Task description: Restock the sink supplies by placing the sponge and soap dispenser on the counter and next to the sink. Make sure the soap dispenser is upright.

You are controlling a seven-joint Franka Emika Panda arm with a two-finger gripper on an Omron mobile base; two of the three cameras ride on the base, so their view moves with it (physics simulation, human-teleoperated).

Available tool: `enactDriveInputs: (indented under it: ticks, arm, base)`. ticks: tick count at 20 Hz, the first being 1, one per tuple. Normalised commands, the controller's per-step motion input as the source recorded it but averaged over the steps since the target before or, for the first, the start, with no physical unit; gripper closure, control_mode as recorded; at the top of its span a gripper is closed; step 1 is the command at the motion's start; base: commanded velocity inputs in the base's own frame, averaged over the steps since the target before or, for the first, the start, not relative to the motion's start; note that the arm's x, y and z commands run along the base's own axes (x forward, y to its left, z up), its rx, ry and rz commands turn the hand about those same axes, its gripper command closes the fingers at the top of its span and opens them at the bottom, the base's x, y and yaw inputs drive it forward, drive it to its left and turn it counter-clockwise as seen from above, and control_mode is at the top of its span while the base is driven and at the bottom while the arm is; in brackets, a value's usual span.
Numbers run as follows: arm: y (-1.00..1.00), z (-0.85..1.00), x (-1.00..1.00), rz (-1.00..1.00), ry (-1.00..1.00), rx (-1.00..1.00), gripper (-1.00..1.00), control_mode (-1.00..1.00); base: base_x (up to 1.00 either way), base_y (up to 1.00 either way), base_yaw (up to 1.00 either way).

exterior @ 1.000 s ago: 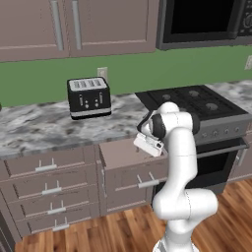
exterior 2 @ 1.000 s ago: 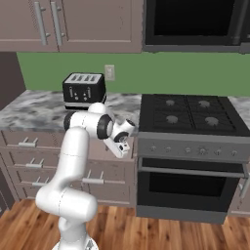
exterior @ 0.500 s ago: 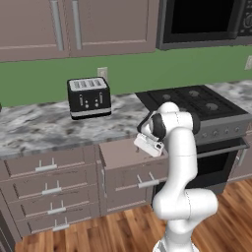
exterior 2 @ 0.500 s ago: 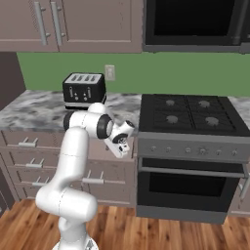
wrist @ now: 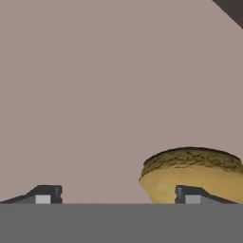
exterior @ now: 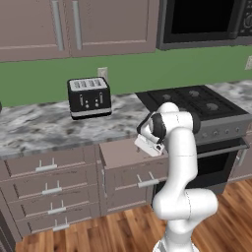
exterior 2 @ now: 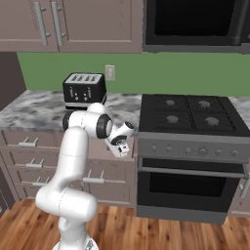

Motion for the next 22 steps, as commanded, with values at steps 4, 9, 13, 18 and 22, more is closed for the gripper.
enactDriveInputs:
  ticks: [4, 9, 13, 18, 22]
  arm:
    - [0.00, -0.24, 0.00, -0.08, 0.00, 0.00, -1.00, -1.00]
    - [0.03, -0.20, 0.00, -0.04, 0.01, -0.02, -1.00, -1.00]
    - [0.00, -0.08, 0.05, 0.00, 0.03, 0.00, -1.00, -1.00]
    - [0.00, -0.10, 0.05, 0.00, 0.01, 0.00, -1.00, -1.00]
    - [0.00, -0.23, -0.12, -0.05, 0.00, -0.01, -1.00, -1.00]
  base:
    - [0.00, 0.00, 0.00]
    - [0.00, 0.00, 0.00]
    - [0.00, 0.00, 0.00]
    - [0.00, 0.00, 0.00]
    - [0.00, 0.00, 0.00]
